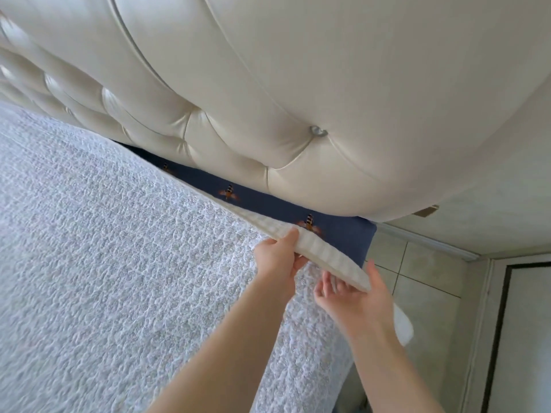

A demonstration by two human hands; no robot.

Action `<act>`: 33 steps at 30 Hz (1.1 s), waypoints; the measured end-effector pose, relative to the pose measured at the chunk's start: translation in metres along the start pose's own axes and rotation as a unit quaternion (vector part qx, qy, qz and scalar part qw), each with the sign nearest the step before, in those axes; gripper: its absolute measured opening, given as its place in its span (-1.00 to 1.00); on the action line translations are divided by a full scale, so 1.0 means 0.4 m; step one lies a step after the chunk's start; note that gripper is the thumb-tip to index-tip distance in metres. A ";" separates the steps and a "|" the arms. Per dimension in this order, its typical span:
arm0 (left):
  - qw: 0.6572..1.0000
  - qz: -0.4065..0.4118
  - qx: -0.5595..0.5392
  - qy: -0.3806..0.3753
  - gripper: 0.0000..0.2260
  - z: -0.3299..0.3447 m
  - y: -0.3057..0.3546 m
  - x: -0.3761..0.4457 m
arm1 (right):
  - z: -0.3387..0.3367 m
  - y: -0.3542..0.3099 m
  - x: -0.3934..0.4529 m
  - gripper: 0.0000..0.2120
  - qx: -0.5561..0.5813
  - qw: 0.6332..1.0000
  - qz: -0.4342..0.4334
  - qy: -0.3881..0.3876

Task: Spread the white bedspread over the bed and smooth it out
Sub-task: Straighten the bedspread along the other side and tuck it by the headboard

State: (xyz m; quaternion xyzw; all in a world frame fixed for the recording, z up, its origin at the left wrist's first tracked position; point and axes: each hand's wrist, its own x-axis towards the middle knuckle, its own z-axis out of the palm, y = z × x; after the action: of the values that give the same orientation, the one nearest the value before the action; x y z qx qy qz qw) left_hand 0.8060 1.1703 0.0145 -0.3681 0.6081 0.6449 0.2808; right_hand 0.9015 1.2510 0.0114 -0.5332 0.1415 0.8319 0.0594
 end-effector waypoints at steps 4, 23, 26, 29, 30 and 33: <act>1.000 -0.007 -0.010 0.007 -0.92 -0.017 0.024 0.016 | 0.022 -0.047 -0.005 -0.85 -0.134 0.986 -0.098 -0.004; 0.998 0.032 -0.049 0.012 -0.96 0.048 0.064 0.136 | 0.098 -0.255 -0.042 -0.75 -0.316 0.931 -0.177 0.047; 0.998 0.032 -0.056 0.012 -0.89 0.077 0.045 0.175 | 0.117 -0.285 0.015 -0.74 -0.315 0.935 -0.148 0.070; 0.997 0.045 -0.053 0.020 -0.81 0.106 0.023 0.212 | 0.125 -0.321 0.084 -0.75 -0.313 0.934 -0.128 0.116; 0.997 0.048 -0.049 0.020 -0.80 0.112 0.017 0.220 | 0.130 -0.330 0.106 -0.75 -0.319 0.931 -0.118 0.132; 0.997 0.075 -0.021 0.016 -0.82 0.114 0.015 0.229 | 0.150 -0.346 0.156 -0.70 -0.310 0.928 -0.086 0.185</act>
State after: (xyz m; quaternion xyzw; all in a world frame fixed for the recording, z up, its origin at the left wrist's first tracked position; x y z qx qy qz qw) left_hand 0.7427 1.2069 -0.0574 -0.3371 0.6250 0.6708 0.2139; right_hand 0.8571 1.3975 -0.0454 -0.6798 -0.1619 0.7123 -0.0650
